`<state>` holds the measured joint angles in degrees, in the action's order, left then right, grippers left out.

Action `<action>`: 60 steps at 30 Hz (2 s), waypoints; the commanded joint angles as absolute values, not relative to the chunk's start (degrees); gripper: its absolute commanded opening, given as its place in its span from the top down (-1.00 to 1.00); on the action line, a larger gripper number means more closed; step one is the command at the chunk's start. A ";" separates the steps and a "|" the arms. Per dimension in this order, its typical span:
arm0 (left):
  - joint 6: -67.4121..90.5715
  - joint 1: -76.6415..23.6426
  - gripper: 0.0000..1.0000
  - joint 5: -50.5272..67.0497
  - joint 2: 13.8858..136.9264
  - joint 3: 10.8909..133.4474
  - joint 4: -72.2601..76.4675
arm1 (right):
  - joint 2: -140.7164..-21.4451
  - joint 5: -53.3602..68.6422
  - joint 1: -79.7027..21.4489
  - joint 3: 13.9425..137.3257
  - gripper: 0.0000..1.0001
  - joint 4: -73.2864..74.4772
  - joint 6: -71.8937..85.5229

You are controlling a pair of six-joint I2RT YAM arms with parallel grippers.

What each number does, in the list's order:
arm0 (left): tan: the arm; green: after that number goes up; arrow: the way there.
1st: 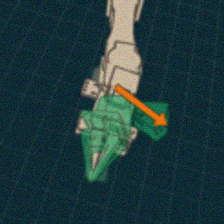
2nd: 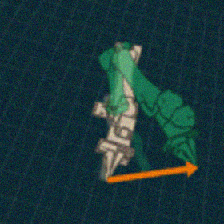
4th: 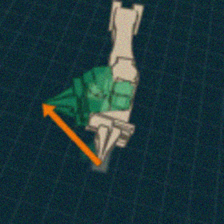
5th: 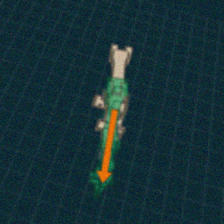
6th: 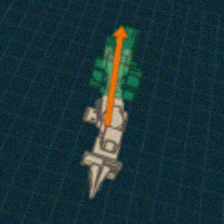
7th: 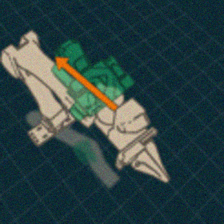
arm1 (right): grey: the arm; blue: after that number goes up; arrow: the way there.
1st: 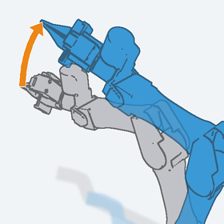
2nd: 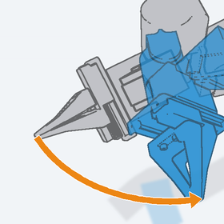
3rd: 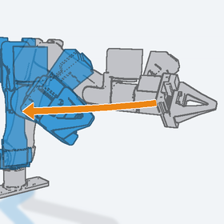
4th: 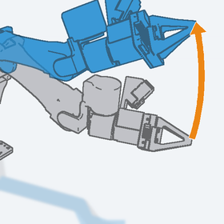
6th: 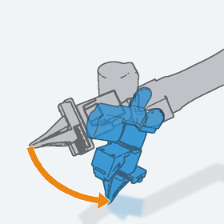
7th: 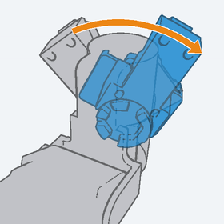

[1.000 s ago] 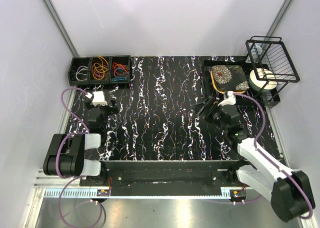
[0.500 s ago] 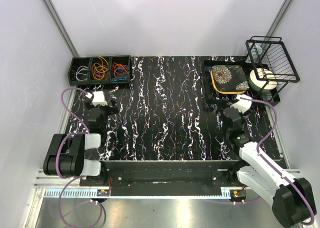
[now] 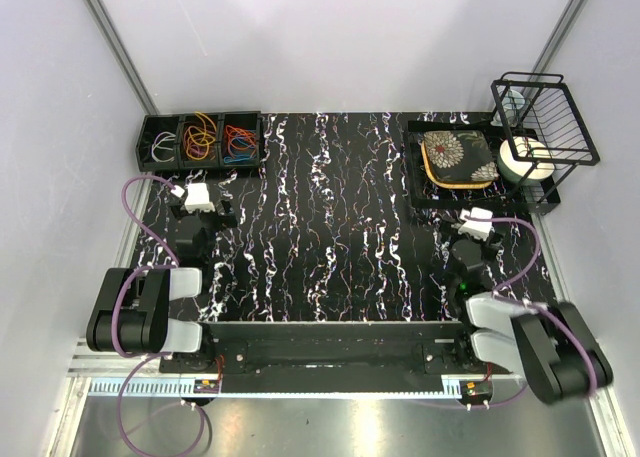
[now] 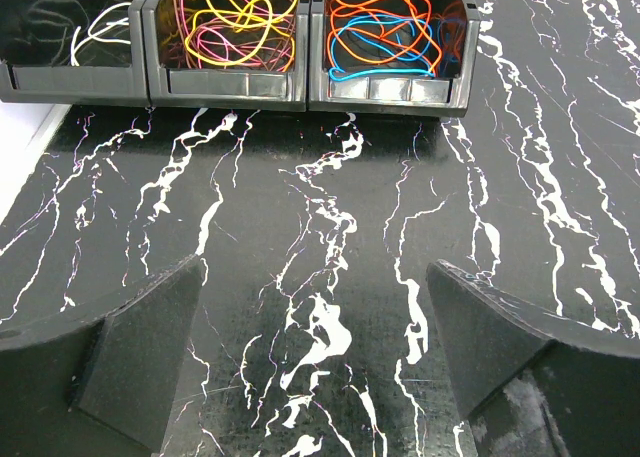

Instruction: Untangle the cables

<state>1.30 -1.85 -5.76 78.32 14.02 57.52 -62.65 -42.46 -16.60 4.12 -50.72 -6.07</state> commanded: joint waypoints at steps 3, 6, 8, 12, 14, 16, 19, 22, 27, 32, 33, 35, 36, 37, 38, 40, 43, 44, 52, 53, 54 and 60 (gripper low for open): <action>0.35 -1.85 -0.97 -5.45 78.57 13.80 62.31 | -77.92 -34.46 -12.05 5.27 -1.00 -81.01 -8.70; 0.35 -1.85 -0.97 -5.45 78.57 13.89 62.23 | -77.80 -31.23 -11.16 8.17 -1.00 -79.39 -7.75; 0.35 -1.93 -0.98 -5.45 78.57 13.97 62.31 | -76.47 -18.38 -8.54 9.05 -0.99 -72.00 -4.31; 0.35 -1.85 -0.97 -5.45 78.57 13.89 62.23 | -83.74 -16.61 -8.18 10.90 -0.99 -76.68 -6.42; 0.35 -1.93 -0.97 -5.45 78.57 13.80 62.23 | -90.92 -11.91 -5.72 9.76 -0.99 -81.80 -5.11; 0.35 -1.85 -0.97 -5.36 78.57 13.89 62.31 | -92.99 -11.51 -5.27 9.41 -0.99 -88.07 -5.54; 0.35 -1.84 -0.98 -5.45 78.57 13.97 62.14 | -91.14 -12.57 -5.19 11.24 -1.00 -82.80 -4.92; 0.35 -1.76 -0.97 -5.36 78.57 13.97 62.23 | -90.97 -13.18 -5.19 11.43 -0.99 -82.18 -4.83; 0.35 -1.76 -0.97 -5.36 78.57 13.97 62.14 | -91.41 -17.04 -5.19 11.34 -0.99 -83.49 -3.52; 0.35 -1.85 -0.98 -5.36 78.58 13.89 62.23 | -90.62 -19.25 -5.19 14.23 -0.99 -77.27 -2.99; 0.35 -1.85 -0.98 -5.36 78.57 13.97 62.23 | -90.62 -19.16 -5.19 14.06 -0.99 -77.52 -2.99; 0.35 -1.85 -0.98 -5.36 78.57 13.97 62.14 | -90.79 -18.64 -5.27 14.24 -1.00 -77.00 -3.08; 0.35 -1.85 -0.97 -5.36 78.57 13.97 62.14 | -90.62 -17.94 -5.19 14.85 -0.99 -75.95 -3.25; 0.35 -1.85 -0.97 -5.36 78.57 13.89 62.23 | -90.09 -15.58 -4.66 15.03 -0.99 -74.89 -3.34; 0.35 -1.76 -0.97 -5.36 78.49 13.97 62.14 | -89.91 -13.21 -4.05 15.20 -0.99 -73.49 -3.34; 0.35 -1.76 -0.97 -5.45 78.57 13.89 62.14 | -88.60 -4.63 -1.86 15.99 -0.99 -70.68 -3.78; 0.35 -1.76 -0.98 -5.36 78.49 13.97 62.14 | -88.77 -3.25 -0.97 16.96 -0.99 -68.38 -3.08; 0.35 -1.84 -0.97 -5.45 78.57 13.97 62.14 | -88.94 -3.77 -0.88 17.22 -1.00 -67.86 -2.82; 0.35 -1.76 -0.97 -5.36 78.57 13.97 62.14 | -89.03 -7.12 -0.88 17.93 -1.00 -67.15 -1.76; 0.35 -1.76 -0.97 -5.36 78.57 13.89 62.14 | -88.95 -7.03 -0.88 18.02 -0.99 -66.80 -1.76; 0.35 -1.76 -0.97 -5.36 78.57 13.89 62.14 | -88.95 -6.94 -0.97 18.19 -0.99 -66.62 -1.76; 0.35 -1.84 -0.97 -5.45 78.57 13.89 62.14 | -88.94 -6.94 -0.88 18.02 -0.99 -66.97 -1.76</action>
<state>1.28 -1.85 -5.76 78.50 14.00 57.52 -90.04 -7.35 -1.06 16.60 -65.67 -2.11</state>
